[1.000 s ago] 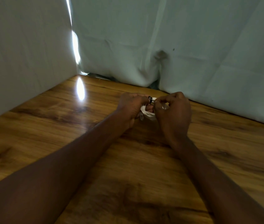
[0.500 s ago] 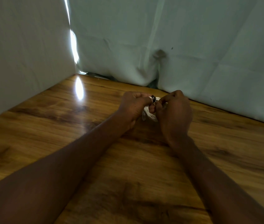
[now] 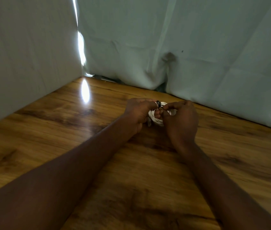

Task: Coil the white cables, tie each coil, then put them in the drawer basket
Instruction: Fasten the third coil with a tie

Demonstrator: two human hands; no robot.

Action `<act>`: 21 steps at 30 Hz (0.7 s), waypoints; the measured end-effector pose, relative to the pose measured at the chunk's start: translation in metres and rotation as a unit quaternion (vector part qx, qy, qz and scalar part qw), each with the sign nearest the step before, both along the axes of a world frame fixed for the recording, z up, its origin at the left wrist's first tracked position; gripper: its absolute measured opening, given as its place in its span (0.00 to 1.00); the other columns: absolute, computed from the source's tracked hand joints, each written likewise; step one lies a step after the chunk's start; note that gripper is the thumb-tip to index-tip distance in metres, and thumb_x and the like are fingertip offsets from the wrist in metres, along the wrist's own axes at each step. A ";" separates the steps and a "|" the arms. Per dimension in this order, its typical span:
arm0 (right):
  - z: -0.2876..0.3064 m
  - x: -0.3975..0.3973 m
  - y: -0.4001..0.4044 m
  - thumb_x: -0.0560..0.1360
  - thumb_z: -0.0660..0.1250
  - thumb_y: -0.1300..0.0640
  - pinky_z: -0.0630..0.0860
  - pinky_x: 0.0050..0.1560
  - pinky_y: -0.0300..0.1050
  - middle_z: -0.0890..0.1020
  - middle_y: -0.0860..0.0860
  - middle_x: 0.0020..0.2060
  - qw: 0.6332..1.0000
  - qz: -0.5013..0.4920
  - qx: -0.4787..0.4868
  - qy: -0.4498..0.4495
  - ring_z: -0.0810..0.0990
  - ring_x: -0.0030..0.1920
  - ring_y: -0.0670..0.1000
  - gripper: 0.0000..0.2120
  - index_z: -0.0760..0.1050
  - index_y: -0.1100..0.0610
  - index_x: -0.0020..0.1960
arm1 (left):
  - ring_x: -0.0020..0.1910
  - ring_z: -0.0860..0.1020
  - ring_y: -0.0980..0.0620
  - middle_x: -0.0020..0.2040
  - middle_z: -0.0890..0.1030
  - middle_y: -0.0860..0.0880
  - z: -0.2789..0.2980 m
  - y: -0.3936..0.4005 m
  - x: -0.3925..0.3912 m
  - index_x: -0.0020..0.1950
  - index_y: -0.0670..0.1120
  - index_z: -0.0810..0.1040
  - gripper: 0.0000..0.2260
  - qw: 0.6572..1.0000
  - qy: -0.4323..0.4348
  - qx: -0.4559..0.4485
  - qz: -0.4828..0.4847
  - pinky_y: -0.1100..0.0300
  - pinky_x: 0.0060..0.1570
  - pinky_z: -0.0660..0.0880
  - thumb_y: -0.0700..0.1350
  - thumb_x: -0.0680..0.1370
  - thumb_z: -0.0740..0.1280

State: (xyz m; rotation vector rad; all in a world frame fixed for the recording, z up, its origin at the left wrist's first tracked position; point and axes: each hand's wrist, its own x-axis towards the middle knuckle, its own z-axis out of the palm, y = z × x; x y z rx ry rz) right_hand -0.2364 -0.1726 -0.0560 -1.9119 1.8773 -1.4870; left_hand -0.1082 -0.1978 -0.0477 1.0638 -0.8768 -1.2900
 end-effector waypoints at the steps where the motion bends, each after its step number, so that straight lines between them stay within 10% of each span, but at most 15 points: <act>1: 0.000 0.000 0.000 0.72 0.75 0.54 0.68 0.49 0.44 0.79 0.50 0.54 1.000 -0.005 -0.006 0.008 0.78 0.56 0.53 0.08 0.85 0.48 0.51 | 0.31 0.84 0.47 0.37 0.85 0.39 0.000 0.000 0.000 0.51 0.37 0.85 0.05 1.000 0.005 0.003 -0.002 0.55 0.34 0.80 0.33 0.77 0.71; 12: 0.005 -0.003 -0.004 0.74 0.75 0.54 0.72 0.47 0.46 0.80 0.49 0.51 0.995 -0.040 -0.078 0.039 0.80 0.51 0.53 0.06 0.86 0.49 0.50 | 0.31 0.83 0.49 0.47 0.83 0.32 0.005 0.005 -0.002 0.61 0.30 0.79 0.11 0.996 0.070 0.012 -0.054 0.60 0.27 0.79 0.32 0.80 0.68; 17: 0.008 -0.008 -0.003 0.75 0.74 0.54 0.64 0.44 0.41 0.80 0.47 0.50 0.994 -0.035 -0.087 0.061 0.78 0.50 0.49 0.06 0.86 0.49 0.52 | 0.40 0.84 0.47 0.54 0.84 0.35 0.003 0.001 -0.002 0.67 0.31 0.76 0.15 0.987 0.102 0.036 -0.116 0.52 0.48 0.82 0.33 0.81 0.66; 21: 0.010 -0.008 -0.004 0.74 0.75 0.55 0.65 0.44 0.41 0.79 0.47 0.50 0.993 -0.030 -0.086 0.068 0.78 0.50 0.49 0.05 0.86 0.50 0.50 | 0.35 0.84 0.50 0.47 0.83 0.38 0.006 0.003 -0.001 0.70 0.31 0.72 0.16 0.982 0.125 0.038 -0.136 0.58 0.41 0.84 0.32 0.83 0.61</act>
